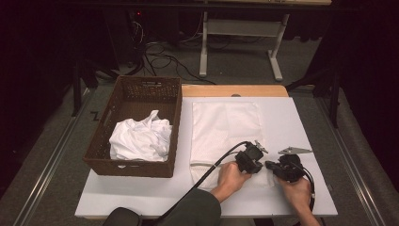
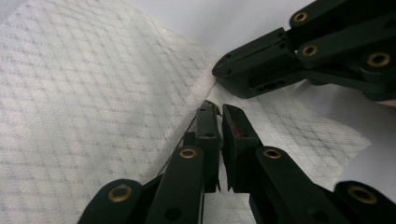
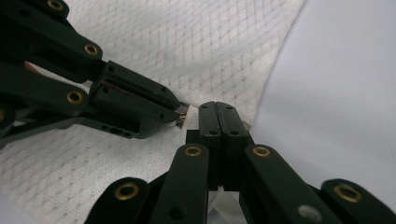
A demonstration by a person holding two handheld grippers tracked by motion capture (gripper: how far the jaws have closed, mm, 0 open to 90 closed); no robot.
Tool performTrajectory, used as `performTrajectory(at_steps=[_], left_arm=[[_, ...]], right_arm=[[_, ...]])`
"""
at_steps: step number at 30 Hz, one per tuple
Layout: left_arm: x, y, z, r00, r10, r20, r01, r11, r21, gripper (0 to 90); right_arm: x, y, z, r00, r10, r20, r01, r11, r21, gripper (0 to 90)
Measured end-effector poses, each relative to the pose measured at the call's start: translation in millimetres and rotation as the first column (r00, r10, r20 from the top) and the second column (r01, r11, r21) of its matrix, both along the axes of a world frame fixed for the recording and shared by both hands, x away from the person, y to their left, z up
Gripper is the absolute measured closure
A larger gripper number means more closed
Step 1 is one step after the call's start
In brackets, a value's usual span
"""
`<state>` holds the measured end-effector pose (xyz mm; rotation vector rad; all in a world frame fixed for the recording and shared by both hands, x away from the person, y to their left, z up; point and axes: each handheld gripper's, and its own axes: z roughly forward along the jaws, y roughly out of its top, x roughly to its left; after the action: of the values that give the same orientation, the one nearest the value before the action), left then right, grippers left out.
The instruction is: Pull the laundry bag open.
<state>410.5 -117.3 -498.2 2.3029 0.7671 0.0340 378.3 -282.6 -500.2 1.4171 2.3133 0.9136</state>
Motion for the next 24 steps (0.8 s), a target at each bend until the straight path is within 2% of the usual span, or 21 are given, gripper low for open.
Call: performTrajectory(at_steps=[4,8,11,15,24], left_arm=[[-0.7,-0.8,0.5,0.9999,0.001,0.013,-0.001,1.0,-0.004,85.7],[0.0,-2.0,0.3,1.0,0.004,0.009,-0.004,0.9999,-0.017,85.8],[0.1,-4.4,0.5,1.0,0.001,0.004,-0.001,0.9998,-0.02,85.9],[-0.6,-4.7,1.2,0.9999,-0.003,0.009,0.004,0.9999,-0.009,85.9],[-2.2,-4.1,2.0,0.9998,-0.007,0.019,0.007,1.0,-0.003,85.9]], right_arm=[[-0.3,0.9,1.9,1.0,-0.005,0.005,0.005,1.0,-0.008,90.0],[-1.3,0.5,5.6,0.9996,-0.003,0.03,0.003,1.0,0.001,90.0],[-1.2,1.2,5.7,0.9995,-0.004,0.032,0.005,1.0,-0.006,90.0],[0.4,1.5,2.1,0.9999,-0.004,0.012,0.004,0.9998,-0.019,90.0],[0.3,1.7,-0.3,0.9999,0.007,0.016,-0.007,0.9998,-0.02,89.7]])
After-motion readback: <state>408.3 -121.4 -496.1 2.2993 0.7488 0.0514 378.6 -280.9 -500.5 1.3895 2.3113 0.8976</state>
